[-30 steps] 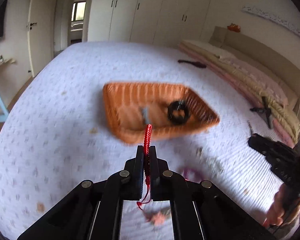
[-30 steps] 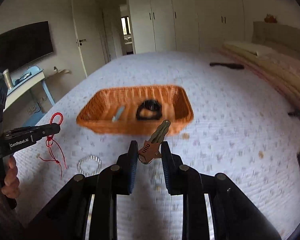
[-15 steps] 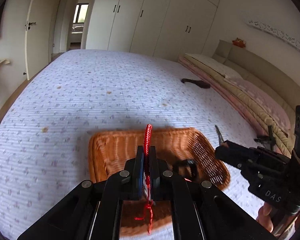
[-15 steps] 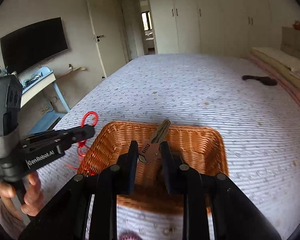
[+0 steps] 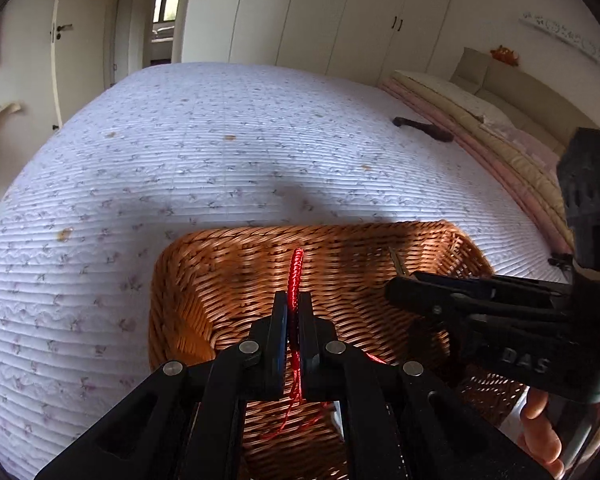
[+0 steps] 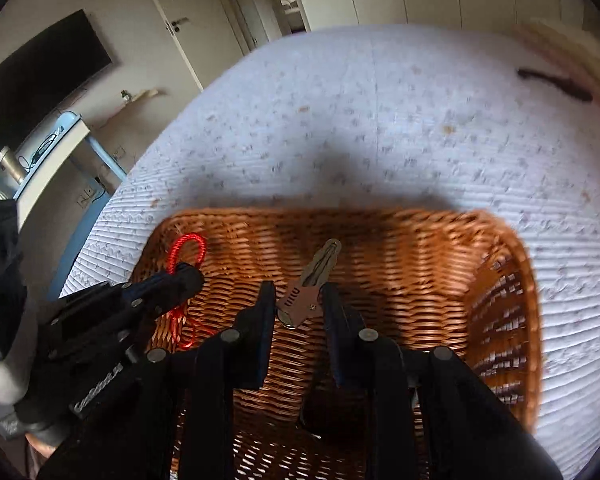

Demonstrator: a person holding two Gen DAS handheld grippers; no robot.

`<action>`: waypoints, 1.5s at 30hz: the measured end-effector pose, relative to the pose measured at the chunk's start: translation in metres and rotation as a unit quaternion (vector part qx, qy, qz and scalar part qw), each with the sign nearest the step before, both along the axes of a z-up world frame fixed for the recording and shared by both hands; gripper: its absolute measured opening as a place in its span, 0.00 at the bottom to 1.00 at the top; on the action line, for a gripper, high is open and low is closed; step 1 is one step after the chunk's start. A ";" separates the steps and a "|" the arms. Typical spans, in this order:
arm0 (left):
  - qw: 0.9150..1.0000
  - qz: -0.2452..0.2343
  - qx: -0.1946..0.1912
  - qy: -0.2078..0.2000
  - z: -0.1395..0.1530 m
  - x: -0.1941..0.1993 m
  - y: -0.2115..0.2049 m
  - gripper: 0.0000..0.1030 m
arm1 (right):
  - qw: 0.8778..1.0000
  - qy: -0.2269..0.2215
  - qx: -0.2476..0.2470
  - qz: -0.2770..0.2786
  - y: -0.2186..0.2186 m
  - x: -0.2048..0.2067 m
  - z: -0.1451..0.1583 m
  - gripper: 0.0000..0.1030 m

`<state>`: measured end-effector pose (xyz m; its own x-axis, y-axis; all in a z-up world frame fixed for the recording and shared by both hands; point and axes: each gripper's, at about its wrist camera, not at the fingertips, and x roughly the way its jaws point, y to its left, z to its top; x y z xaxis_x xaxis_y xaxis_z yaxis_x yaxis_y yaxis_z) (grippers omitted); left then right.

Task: Organize jewelry
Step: 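Lower the red cord into the basket with the left tool while the right tool releases the pink clip there, then move both open tools back over the remaining jewelry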

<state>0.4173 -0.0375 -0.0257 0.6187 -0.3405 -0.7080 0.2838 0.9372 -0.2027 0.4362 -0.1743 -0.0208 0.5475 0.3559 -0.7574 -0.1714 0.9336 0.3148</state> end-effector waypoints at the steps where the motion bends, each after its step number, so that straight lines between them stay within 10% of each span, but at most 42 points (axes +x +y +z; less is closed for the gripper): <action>1: 1.000 -0.001 0.005 0.000 0.000 0.000 -0.001 0.04 | 1.000 0.004 -0.005 -0.001 0.001 0.002 -0.002 0.25; 7: 1.000 -0.002 0.017 0.013 -0.006 -0.002 -0.005 0.06 | 0.999 0.021 -0.023 -0.007 0.002 0.006 -0.011 0.25; 12: 1.000 0.009 -0.008 -0.004 0.004 -0.010 0.005 0.57 | 1.000 0.013 -0.015 -0.015 -0.004 0.002 -0.008 0.43; 33: 0.994 0.008 0.006 -0.113 0.080 -0.179 0.031 0.57 | 0.990 -0.144 -0.012 0.001 -0.019 -0.175 0.097 0.47; 45: 0.989 -0.019 0.022 -0.145 0.084 -0.270 0.064 0.57 | 0.981 -0.188 -0.045 0.004 -0.033 -0.276 0.109 0.47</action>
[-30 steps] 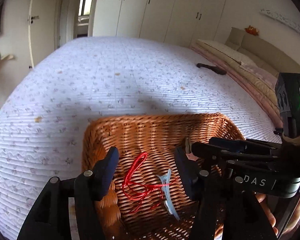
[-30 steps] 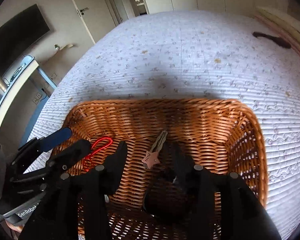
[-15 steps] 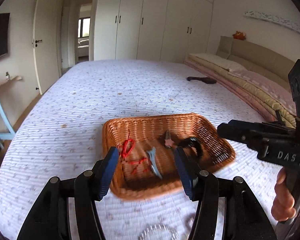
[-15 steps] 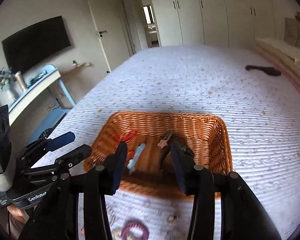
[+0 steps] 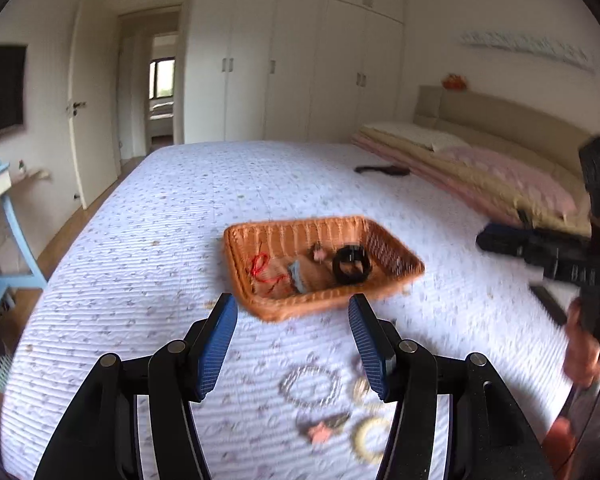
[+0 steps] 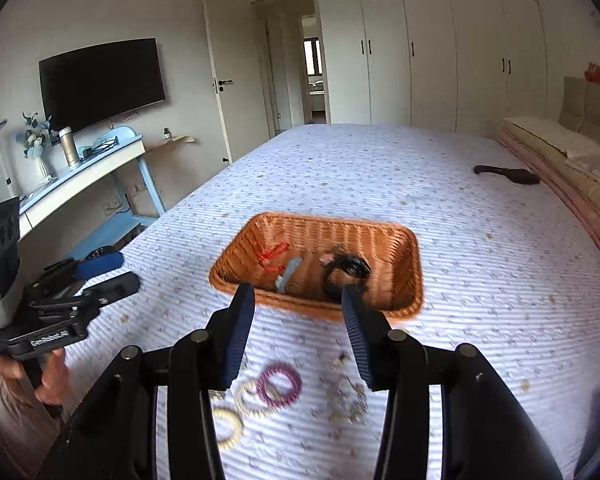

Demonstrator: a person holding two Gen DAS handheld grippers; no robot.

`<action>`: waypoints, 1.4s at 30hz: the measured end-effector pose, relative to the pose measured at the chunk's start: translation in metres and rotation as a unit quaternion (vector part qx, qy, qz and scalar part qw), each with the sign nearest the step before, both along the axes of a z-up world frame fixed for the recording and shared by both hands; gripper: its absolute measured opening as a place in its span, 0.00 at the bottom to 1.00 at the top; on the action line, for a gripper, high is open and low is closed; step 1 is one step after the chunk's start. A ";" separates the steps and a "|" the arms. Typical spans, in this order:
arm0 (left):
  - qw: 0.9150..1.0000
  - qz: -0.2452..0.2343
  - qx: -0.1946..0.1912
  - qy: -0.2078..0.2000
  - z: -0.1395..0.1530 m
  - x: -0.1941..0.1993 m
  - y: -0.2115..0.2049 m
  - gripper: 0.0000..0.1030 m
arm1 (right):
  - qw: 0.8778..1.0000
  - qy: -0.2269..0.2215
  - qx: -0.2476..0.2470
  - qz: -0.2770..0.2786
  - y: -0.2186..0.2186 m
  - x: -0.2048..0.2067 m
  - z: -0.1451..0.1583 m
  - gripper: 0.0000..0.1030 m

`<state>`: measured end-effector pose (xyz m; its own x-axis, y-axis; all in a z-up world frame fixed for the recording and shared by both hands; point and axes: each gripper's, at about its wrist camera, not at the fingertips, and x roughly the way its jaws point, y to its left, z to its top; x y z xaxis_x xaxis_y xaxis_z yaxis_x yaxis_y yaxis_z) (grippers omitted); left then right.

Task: Organize jewelry
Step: 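Move both open tools back over the remaining jewelry, then grasp the pink hair clip with the left tool while the right tool grasps the silver chain bracelet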

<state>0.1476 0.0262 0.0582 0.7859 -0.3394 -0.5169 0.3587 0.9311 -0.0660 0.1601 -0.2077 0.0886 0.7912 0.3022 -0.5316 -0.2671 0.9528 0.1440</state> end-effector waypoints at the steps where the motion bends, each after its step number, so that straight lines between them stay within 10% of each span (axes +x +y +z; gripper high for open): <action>1: 1.000 -0.003 0.010 0.000 -0.005 -0.005 0.002 0.57 | 1.000 0.002 -0.001 -0.002 -0.003 -0.003 -0.003 0.47; 16: 0.983 -0.058 0.001 0.172 -0.113 0.008 -0.005 0.57 | 0.990 0.127 -0.017 -0.064 -0.031 0.017 -0.141 0.44; 29: 0.976 -0.095 0.056 0.189 -0.132 0.028 -0.032 0.57 | 0.983 0.171 -0.012 -0.069 -0.029 0.043 -0.169 0.39; 35: 0.974 -0.124 0.085 0.169 -0.131 0.014 -0.046 0.25 | 0.982 0.171 -0.012 -0.078 -0.031 0.046 -0.173 0.19; 42: 0.972 -0.127 0.091 0.174 -0.129 0.003 -0.052 0.23 | 0.983 0.168 -0.012 -0.069 -0.032 0.042 -0.172 0.18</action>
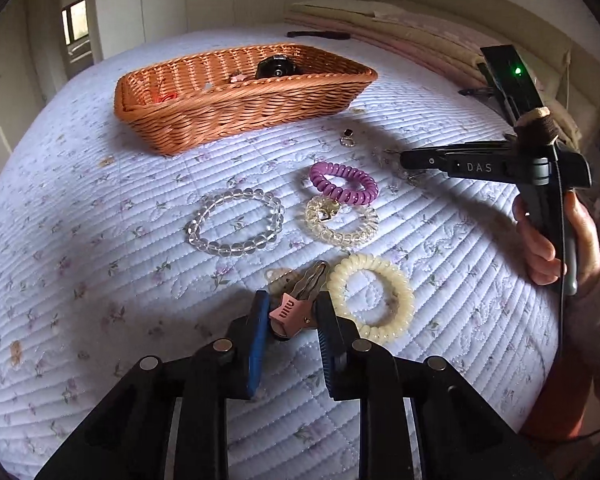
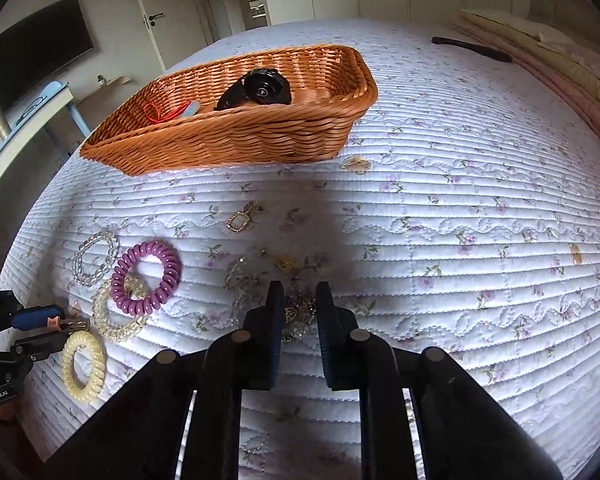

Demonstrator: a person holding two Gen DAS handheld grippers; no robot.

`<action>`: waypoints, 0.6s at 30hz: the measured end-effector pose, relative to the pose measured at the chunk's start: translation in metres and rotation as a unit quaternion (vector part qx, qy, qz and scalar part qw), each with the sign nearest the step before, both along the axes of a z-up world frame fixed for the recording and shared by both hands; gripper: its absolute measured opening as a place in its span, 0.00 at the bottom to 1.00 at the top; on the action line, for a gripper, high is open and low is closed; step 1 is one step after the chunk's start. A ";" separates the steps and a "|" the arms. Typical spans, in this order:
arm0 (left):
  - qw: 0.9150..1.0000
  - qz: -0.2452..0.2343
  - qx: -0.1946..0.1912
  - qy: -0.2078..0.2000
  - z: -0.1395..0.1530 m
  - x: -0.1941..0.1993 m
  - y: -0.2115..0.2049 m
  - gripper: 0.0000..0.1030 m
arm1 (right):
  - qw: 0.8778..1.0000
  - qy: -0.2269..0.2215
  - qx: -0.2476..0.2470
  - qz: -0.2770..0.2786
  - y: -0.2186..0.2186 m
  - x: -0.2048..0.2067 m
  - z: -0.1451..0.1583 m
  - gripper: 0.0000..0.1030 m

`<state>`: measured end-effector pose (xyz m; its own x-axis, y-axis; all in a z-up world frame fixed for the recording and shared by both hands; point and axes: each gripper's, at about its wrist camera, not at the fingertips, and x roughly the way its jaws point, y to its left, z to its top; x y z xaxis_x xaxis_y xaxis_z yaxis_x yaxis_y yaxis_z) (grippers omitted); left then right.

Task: Organize jewelry
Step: 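Grasp the pink hair clip with the left tool while the right tool grasps the silver chain bracelet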

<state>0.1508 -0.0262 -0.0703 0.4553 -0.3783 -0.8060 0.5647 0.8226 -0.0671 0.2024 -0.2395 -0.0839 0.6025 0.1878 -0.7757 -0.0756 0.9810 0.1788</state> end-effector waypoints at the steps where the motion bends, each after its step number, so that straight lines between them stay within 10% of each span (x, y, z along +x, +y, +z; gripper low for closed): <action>1: 1.000 0.001 0.004 0.000 -0.001 0.000 -0.002 0.23 | 1.000 0.001 -0.002 0.001 0.001 0.000 -0.001 0.18; 18: 0.998 0.034 -0.050 -0.029 0.030 -0.005 0.016 0.22 | 0.999 -0.040 0.001 0.018 0.014 -0.024 0.027 0.11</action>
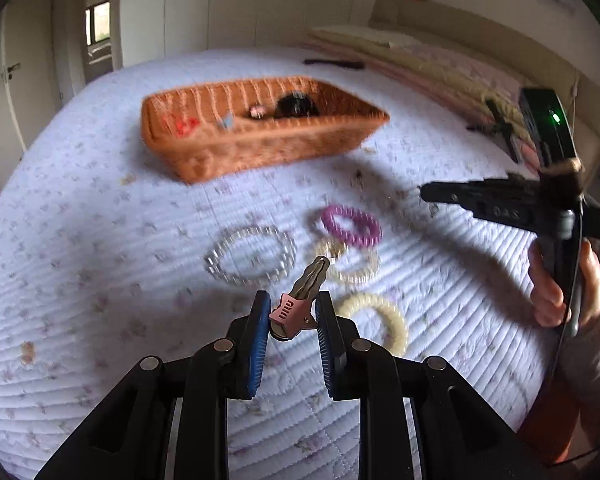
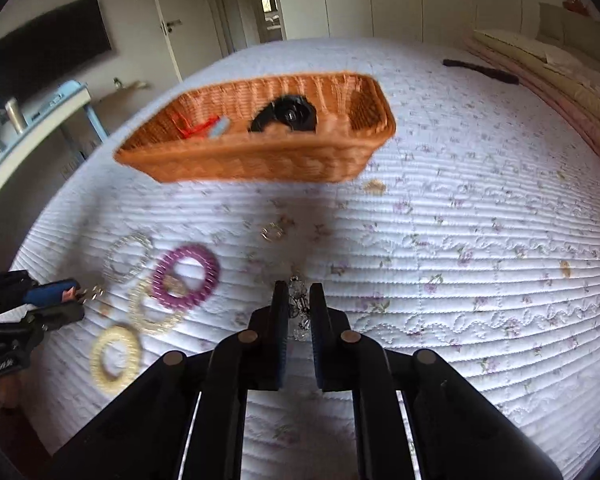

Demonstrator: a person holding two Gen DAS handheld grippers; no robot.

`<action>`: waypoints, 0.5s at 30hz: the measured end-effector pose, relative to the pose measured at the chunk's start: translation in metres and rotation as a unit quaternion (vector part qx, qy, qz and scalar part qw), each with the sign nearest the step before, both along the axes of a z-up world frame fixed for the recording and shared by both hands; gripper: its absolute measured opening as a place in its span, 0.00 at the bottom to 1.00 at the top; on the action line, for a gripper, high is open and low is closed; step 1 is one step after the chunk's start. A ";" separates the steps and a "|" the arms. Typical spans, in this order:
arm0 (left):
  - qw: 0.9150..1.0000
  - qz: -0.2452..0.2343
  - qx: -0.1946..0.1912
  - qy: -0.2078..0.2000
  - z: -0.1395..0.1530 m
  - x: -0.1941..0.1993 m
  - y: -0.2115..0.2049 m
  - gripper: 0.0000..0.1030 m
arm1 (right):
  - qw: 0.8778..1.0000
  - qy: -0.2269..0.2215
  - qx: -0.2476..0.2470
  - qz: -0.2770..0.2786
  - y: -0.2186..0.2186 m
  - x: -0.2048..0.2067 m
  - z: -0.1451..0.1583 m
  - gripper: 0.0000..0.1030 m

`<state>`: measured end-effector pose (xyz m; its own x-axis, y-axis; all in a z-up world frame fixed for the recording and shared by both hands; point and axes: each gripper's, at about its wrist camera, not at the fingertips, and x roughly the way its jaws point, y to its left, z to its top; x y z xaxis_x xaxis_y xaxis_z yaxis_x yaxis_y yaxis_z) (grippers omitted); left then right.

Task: Organize jewelry
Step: 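Grasp the pink hair clip with the left tool while the right tool grasps the silver chain bracelet, then lower the pink clip into the basket with the left tool while the right tool carries the chain over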

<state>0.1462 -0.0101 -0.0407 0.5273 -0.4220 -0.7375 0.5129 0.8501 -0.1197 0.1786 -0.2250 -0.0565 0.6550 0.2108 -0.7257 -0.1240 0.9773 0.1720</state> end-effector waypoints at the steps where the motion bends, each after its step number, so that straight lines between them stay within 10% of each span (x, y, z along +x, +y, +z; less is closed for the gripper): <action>1: 1.000 0.002 -0.005 -0.004 0.006 0.001 0.001 0.22 | 1.000 -0.004 0.002 0.001 -0.001 -0.002 0.004 0.11; 15: 0.998 0.015 -0.032 -0.057 0.064 0.049 -0.004 0.22 | 0.997 -0.039 0.070 0.012 -0.019 0.007 0.077 0.11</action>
